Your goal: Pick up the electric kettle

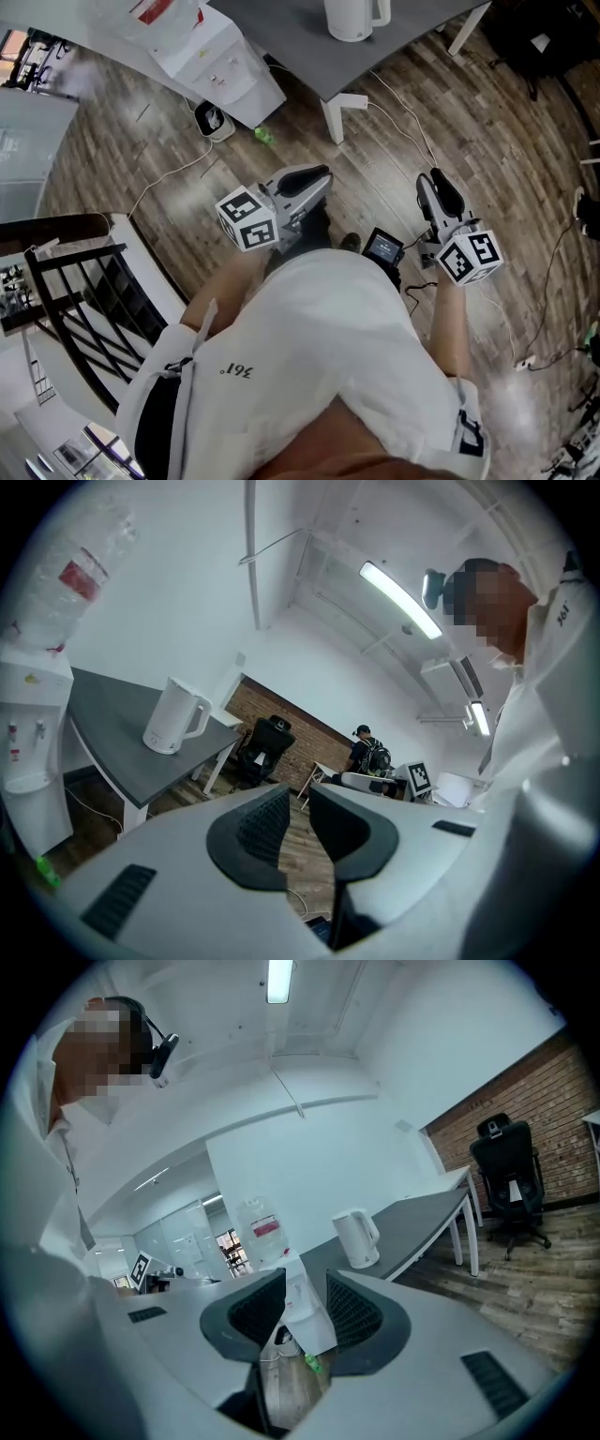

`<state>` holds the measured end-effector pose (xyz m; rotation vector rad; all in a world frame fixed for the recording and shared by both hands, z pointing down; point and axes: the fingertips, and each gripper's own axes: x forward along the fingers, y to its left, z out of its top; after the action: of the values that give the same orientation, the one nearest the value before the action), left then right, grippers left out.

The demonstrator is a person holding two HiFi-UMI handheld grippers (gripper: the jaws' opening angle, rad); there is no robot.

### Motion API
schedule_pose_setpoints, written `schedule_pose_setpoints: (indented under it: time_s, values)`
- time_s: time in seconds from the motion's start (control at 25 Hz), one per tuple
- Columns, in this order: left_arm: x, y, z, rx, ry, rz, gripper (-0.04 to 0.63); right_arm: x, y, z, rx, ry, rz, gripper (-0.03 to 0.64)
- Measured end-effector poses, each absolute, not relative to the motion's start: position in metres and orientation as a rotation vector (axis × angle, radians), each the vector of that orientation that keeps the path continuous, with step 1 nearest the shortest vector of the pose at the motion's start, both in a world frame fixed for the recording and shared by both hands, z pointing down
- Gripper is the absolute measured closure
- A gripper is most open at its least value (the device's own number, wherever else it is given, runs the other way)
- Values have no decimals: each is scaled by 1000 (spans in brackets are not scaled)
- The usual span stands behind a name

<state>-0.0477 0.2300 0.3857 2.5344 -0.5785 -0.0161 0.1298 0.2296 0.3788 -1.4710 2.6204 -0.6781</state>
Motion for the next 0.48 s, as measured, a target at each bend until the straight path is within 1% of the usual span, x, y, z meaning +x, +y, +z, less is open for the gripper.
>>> schedule_pose_setpoints:
  time_s: [0.48]
  values:
    - [-66, 101, 390, 2542, -494, -33, 548, 110, 108, 377, -1544, 2578, -655, 502]
